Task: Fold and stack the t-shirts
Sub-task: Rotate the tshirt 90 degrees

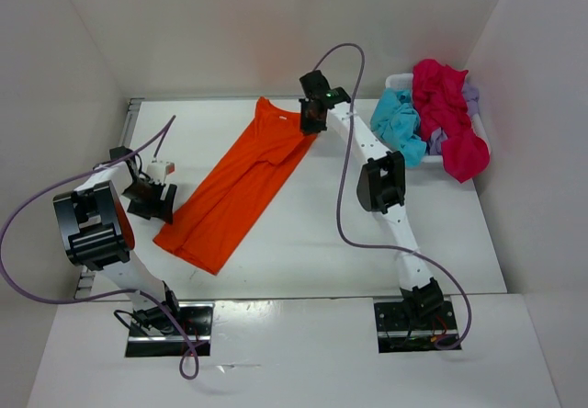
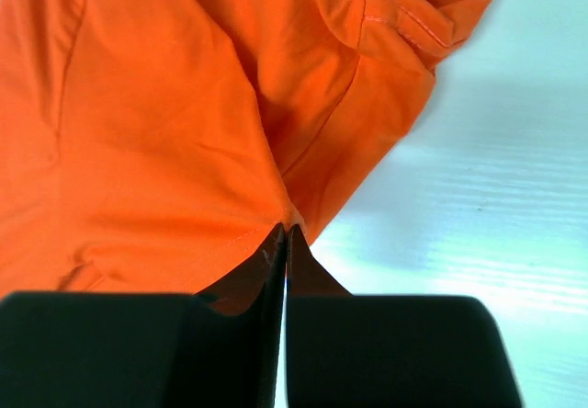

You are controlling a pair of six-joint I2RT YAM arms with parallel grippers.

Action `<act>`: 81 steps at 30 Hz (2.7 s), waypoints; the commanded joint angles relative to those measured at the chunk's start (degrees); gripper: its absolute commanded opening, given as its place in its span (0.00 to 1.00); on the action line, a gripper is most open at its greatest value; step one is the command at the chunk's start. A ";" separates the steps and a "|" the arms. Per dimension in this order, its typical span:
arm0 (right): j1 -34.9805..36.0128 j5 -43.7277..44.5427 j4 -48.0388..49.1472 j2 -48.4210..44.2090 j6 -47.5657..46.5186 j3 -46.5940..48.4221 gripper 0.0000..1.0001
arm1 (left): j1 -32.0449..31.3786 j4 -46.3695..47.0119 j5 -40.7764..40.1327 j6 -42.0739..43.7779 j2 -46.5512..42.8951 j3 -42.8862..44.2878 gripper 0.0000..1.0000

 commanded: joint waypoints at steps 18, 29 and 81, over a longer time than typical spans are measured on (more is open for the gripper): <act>4.02 -0.68 -0.04 -13.96 0.69 -15.92 0.74 | -0.14 -2.97 4.46 1.65 -1.41 -2.69 0.81; 31.09 -2.61 9.47 -23.14 10.28 -36.72 0.77 | -1.28 -1.83 5.18 4.29 -7.57 -7.79 0.81; 47.46 -0.03 -3.08 -9.02 14.13 -34.69 0.00 | 3.03 -2.44 6.75 9.30 -14.95 -5.78 0.81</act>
